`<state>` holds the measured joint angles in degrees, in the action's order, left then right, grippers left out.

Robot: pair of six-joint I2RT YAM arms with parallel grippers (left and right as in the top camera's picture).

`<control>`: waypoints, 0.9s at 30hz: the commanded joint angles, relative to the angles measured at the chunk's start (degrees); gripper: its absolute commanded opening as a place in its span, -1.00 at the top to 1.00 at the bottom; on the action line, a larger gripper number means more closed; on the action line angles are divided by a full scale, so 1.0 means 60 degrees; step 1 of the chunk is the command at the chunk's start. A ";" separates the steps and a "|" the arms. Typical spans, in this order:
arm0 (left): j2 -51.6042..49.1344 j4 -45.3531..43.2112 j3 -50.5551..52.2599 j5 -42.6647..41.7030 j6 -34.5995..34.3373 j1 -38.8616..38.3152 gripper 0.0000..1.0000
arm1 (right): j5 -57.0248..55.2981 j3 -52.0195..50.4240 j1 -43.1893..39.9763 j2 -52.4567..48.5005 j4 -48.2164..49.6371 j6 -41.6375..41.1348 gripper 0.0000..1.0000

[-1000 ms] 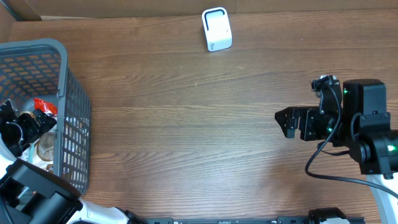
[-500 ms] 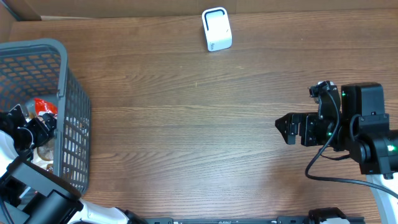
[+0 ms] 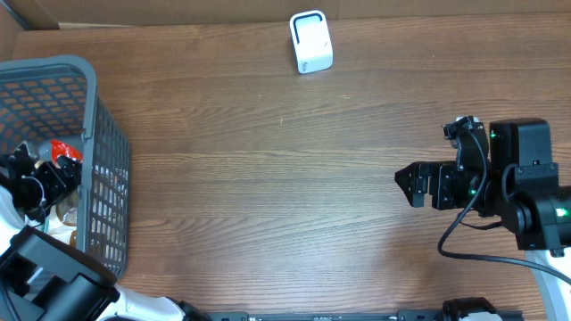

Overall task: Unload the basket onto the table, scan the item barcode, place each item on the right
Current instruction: 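Grasp the clear snack pouch in the basket with the left gripper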

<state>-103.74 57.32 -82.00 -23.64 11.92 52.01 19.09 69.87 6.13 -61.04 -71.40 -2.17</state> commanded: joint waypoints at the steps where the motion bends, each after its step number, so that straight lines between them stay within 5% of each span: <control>1: 0.0058 0.0087 -0.0135 0.0029 -0.0248 -0.0484 -0.75 | -0.0029 0.0233 0.0066 0.0025 0.0022 0.0091 -1.00; 18: 0.0040 -0.0965 0.1537 0.2510 -0.1541 -0.1741 -0.66 | -0.0033 0.0233 0.0066 0.0025 -0.0168 0.0091 -1.00; 27: 0.0044 -0.0984 0.1512 0.2499 -0.1643 -0.1752 0.53 | -0.0033 0.0233 0.0066 0.0025 -0.0160 0.0091 -1.00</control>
<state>-103.74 51.20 -73.69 -8.34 2.98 41.98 19.05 69.87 6.15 -61.04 -72.64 -2.09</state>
